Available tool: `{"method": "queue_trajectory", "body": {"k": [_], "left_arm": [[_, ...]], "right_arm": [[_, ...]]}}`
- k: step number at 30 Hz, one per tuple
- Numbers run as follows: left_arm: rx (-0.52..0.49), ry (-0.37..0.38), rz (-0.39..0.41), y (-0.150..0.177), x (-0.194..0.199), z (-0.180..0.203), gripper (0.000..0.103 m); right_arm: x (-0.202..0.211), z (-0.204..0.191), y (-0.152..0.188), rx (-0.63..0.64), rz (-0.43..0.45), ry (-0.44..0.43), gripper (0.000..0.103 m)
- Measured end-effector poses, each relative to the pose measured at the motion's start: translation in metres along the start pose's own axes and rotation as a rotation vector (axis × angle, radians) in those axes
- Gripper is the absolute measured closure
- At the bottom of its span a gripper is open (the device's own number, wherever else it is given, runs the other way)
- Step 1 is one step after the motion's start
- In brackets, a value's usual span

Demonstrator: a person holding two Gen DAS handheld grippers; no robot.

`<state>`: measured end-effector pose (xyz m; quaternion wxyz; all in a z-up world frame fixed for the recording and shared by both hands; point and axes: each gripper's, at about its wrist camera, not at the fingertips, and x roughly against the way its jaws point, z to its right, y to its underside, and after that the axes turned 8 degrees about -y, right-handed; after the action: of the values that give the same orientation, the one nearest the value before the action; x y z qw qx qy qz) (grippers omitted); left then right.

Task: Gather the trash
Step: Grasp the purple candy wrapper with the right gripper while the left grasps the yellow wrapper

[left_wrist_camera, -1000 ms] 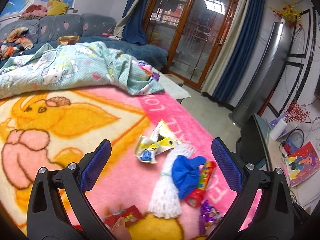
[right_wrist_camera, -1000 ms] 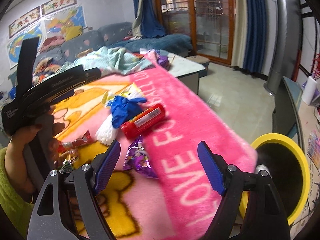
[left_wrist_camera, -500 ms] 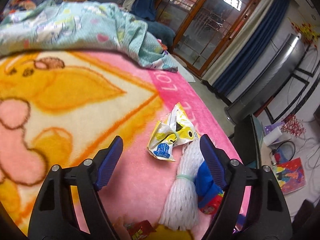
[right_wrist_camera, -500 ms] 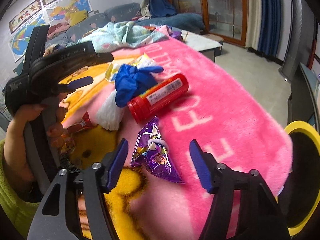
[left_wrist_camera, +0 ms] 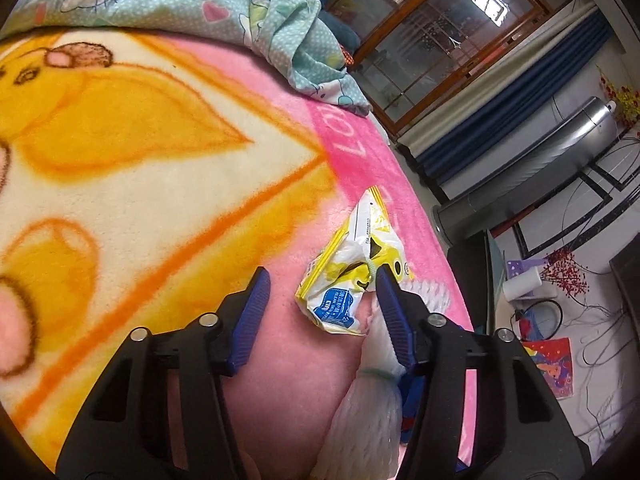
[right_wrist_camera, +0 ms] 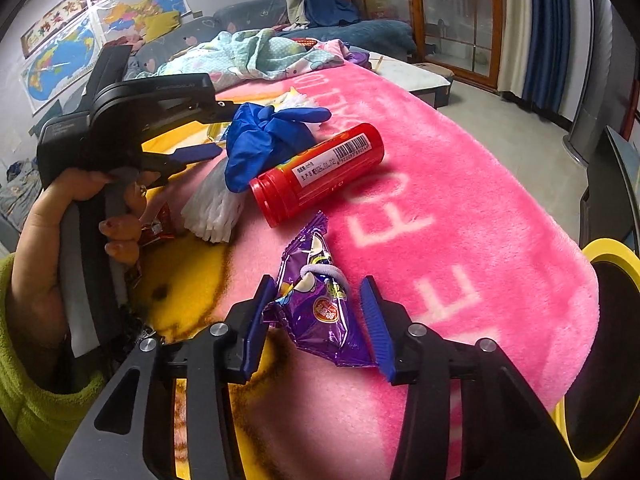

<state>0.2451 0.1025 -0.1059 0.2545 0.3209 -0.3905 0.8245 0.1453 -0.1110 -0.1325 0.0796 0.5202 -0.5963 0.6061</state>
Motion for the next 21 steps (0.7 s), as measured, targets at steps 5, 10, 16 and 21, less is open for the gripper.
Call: {"method": "queue_trajectory", "body": {"k": [5,10,16,21], "left_arm": [[-0.015,0.033,-0.019,0.001,-0.003,0.002,0.075],[-0.035,0.03,-0.02,0.005,0.0,0.005,0.078],[-0.038,0.041,0.024,0.008,0.017,0.003,0.08],[-0.055,0.043,0.072,0.008,0.039,0.005,0.08]], "right_arm": [[0.002,-0.002,0.002,0.016,0.002,0.003,0.068],[0.003,-0.006,0.002,0.033,0.003,0.007,0.071],[0.006,-0.013,0.001,0.053,0.004,-0.012,0.073],[0.015,-0.021,0.0,0.081,0.022,-0.027,0.074]]}}
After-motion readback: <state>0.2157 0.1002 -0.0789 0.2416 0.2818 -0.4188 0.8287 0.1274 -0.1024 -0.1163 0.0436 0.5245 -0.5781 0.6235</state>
